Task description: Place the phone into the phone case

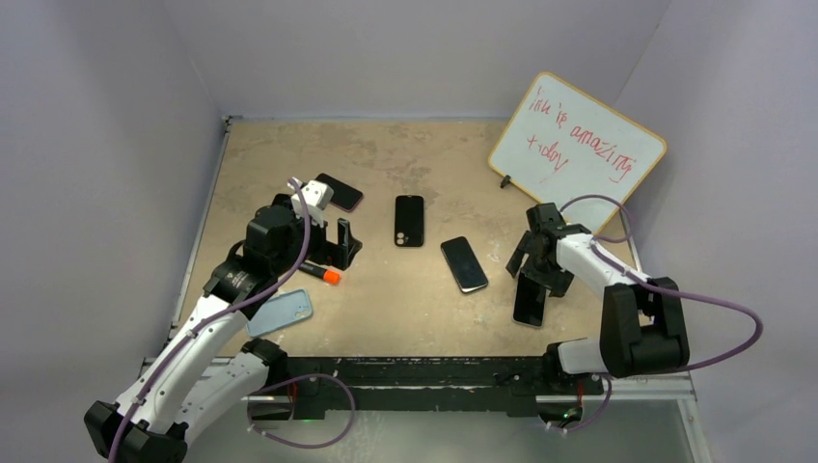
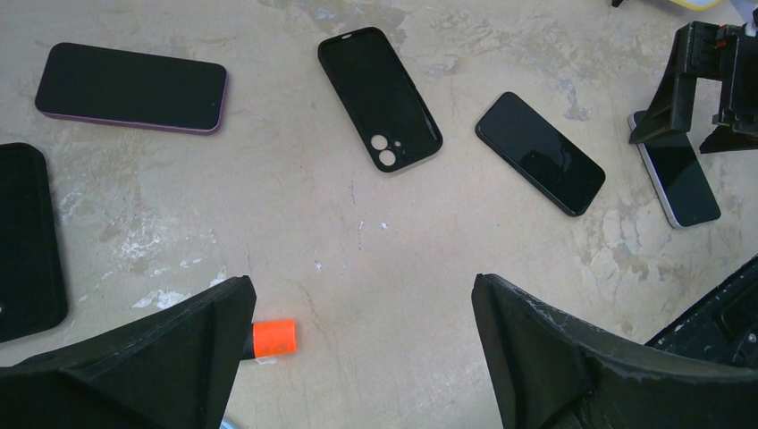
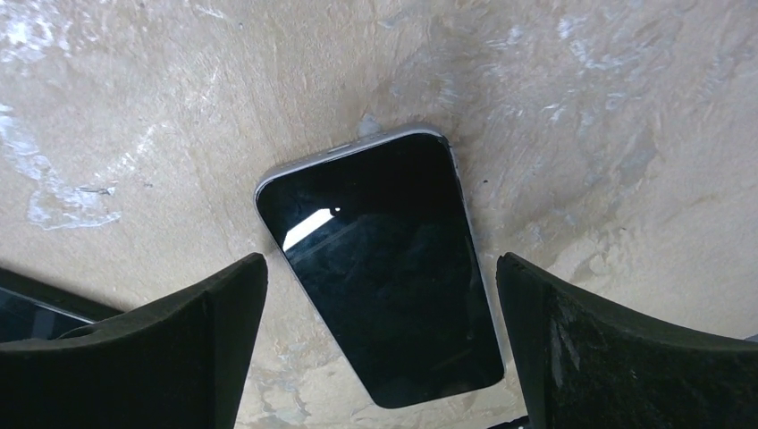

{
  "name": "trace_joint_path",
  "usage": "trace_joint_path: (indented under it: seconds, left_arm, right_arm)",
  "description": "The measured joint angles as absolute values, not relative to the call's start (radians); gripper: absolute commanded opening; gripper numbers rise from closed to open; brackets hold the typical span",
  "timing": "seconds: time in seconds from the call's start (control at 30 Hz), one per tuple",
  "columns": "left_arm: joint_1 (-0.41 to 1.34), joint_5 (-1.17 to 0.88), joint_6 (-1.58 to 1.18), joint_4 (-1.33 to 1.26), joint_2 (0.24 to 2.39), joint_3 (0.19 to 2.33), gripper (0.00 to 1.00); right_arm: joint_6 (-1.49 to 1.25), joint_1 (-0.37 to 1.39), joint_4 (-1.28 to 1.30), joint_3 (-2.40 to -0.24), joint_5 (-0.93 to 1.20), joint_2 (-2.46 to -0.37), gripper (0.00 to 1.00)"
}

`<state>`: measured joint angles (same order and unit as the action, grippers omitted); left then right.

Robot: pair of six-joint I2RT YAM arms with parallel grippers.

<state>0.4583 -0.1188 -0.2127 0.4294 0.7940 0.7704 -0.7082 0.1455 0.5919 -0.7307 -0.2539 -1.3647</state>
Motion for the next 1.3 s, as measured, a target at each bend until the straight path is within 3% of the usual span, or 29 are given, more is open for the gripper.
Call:
trace_joint_path:
  seconds: [0.13,0.6,0.77,1.13,1.23,1.3]
  left_arm:
    - [0.458,-0.119,-0.213,0.435,0.793,0.77,0.98]
    - [0.458,-0.098,-0.213,0.436,0.77,0.77,0.98]
    - [0.458,-0.083,-0.213,0.436,0.772,0.77,0.98]
    - [0.458,-0.07,-0.213,0.443,0.781,0.77,0.98]
    - [0.458,-0.067,-0.213,0.443,0.783,0.77,0.98]
    - [0.458,-0.065,-0.213,0.443,0.786,0.77,0.98]
  right_arm:
    - [-0.693,0.143,0.58,-0.73,-0.229,-1.402,0.96]
    - [-0.636,0.142,0.55,-0.728,-0.179,-1.409,0.66]
    - [-0.62,0.138,0.543,-0.728,-0.161,-1.413,0.64]
    - [-0.622,0.138,0.537,-0.818,-0.131,-1.518,0.63]
    - [-0.622,0.138,0.536,-0.847,-0.13,-1.547,0.74]
    - [-0.62,0.138,0.53,-0.864,-0.131,-1.563,0.89]
